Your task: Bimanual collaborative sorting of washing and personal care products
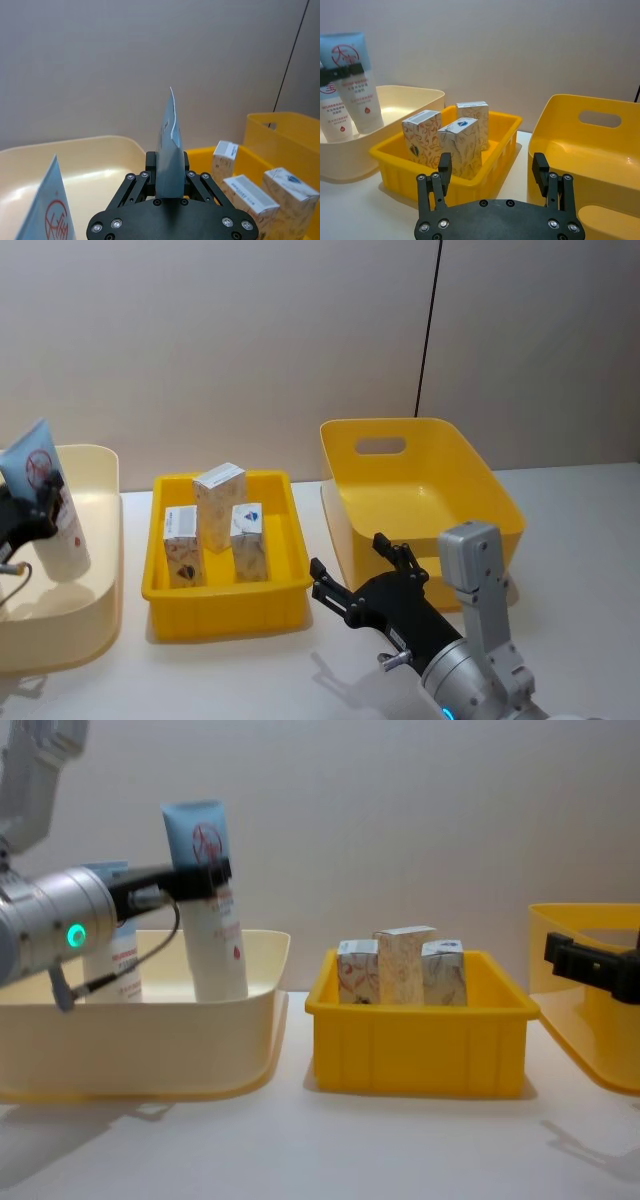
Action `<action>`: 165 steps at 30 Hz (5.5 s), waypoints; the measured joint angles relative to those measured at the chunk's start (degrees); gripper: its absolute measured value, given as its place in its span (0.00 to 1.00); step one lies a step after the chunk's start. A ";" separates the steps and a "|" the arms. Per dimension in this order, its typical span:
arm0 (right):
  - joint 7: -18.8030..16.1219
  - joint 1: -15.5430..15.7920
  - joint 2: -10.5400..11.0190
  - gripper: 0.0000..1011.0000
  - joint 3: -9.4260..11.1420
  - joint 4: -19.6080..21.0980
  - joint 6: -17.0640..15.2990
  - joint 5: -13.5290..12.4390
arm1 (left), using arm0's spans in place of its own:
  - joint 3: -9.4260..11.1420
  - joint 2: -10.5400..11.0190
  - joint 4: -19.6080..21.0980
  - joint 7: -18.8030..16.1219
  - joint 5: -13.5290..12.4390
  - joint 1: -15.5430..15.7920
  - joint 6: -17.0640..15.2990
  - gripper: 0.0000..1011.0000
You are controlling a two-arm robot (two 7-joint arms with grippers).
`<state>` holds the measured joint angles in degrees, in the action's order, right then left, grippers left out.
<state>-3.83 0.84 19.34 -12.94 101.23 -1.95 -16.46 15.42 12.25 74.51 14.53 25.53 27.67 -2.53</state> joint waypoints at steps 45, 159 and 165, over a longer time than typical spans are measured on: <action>0.00 0.00 -0.01 0.99 0.00 0.00 0.00 0.00 | 4.95 1.67 3.40 28.73 15.86 3.04 -1.74 0.25; -1.41 -14.16 -9.60 0.99 -10.34 -7.42 -3.55 12.82 | 9.81 0.51 0.69 25.31 10.26 3.98 6.86 0.25; -1.78 -15.03 -10.14 0.99 -10.71 -8.66 -3.43 13.31 | 9.81 0.51 0.69 25.31 10.26 3.98 6.86 0.25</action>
<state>-5.61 -14.19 9.20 -23.65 92.57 -5.39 -3.15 25.23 12.76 75.20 39.85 35.79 31.66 4.33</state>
